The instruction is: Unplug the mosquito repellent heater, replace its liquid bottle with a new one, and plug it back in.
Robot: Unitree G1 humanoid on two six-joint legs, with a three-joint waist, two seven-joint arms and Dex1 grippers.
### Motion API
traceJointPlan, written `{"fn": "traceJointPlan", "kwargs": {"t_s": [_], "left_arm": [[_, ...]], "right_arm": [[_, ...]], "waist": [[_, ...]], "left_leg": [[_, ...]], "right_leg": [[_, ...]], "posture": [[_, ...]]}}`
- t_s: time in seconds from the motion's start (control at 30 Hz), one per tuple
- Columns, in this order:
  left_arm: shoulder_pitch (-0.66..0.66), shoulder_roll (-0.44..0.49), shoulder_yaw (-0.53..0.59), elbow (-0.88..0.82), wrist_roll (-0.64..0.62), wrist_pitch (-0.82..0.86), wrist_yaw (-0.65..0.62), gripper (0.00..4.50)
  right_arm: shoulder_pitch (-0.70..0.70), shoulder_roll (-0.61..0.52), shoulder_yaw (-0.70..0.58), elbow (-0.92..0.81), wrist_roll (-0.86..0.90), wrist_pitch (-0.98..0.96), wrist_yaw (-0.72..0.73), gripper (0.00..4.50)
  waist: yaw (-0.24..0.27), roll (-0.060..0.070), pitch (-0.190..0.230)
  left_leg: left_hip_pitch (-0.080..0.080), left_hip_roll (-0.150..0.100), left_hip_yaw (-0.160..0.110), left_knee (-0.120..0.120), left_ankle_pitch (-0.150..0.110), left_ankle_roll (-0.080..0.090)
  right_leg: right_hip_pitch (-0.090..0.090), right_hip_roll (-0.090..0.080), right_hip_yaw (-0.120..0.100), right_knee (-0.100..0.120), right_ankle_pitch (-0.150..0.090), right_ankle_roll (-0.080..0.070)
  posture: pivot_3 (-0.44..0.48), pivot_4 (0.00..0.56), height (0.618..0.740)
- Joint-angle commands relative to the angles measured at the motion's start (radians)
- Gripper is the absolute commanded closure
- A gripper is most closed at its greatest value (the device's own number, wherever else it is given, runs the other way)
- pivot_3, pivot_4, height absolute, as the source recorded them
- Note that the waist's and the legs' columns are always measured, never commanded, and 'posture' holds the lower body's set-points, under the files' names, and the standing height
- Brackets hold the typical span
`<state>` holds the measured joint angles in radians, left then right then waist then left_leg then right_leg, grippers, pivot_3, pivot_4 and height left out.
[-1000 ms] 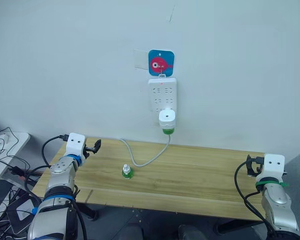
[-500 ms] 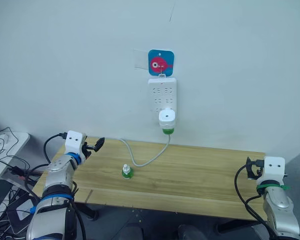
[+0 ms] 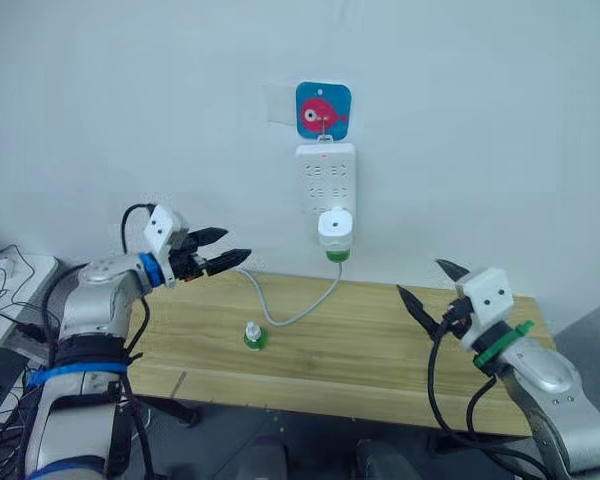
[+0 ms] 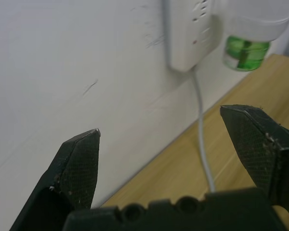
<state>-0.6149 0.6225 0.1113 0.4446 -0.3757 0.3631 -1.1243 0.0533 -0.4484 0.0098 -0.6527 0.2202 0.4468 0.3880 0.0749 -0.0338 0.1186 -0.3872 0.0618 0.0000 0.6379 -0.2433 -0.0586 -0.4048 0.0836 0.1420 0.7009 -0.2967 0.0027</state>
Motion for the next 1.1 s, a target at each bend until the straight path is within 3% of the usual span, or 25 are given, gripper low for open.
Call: {"fn": "traceJointPlan", "kwargs": {"t_s": [0.03,0.17,0.6,0.87,1.1], "left_arm": [[-0.088,-0.019,-0.029,0.038,-0.002,-0.01,-0.05,0.6],[-0.171,-0.046,-0.055,0.129,0.032,-0.056,-0.062,1.84],[-0.375,-0.175,-0.071,0.435,0.102,-0.243,-0.117,1.84],[-0.499,-0.237,-0.051,0.635,0.147,-0.361,-0.088,1.84],[-0.555,-0.278,-0.041,0.721,0.167,-0.409,-0.093,1.84]], "right_arm": [[-0.066,0.028,0.036,-0.072,0.002,0.072,-0.037,0.0],[-0.104,0.049,0.062,-0.109,-0.007,0.127,-0.065,0.0],[-0.189,0.128,0.151,-0.2,-0.043,0.249,-0.16,0.0],[-0.199,0.136,0.166,-0.231,-0.062,0.266,-0.177,0.0],[-0.187,0.141,0.163,-0.249,-0.06,0.3,-0.184,0.0]], "waist": [[0.0,0.001,0.007],[0.0,0.0,0.024],[-0.006,-0.001,0.06],[-0.024,-0.001,0.079],[-0.024,0.002,0.091]], "left_leg": [[-0.004,0.0,-0.001,0.003,0.0,0.0],[-0.01,0.0,-0.003,0.007,0.0,0.0],[-0.017,0.0,-0.019,0.008,0.0,0.0],[-0.022,0.0,-0.026,0.01,0.0,0.0],[-0.026,-0.001,-0.032,0.014,0.0,0.0]], "right_leg": [[-0.001,0.0,-0.001,0.0,0.0,0.0],[-0.004,0.0,-0.003,-0.001,0.0,0.0],[-0.006,0.0,-0.018,-0.001,-0.001,-0.001],[-0.006,0.0,-0.024,-0.002,0.0,-0.001],[-0.006,-0.002,-0.03,-0.002,0.0,-0.001]], "posture": [[0.223,0.185,0.74],[0.209,0.197,0.74],[0.162,0.223,0.74],[0.138,0.243,0.74],[0.119,0.257,0.74]]}}
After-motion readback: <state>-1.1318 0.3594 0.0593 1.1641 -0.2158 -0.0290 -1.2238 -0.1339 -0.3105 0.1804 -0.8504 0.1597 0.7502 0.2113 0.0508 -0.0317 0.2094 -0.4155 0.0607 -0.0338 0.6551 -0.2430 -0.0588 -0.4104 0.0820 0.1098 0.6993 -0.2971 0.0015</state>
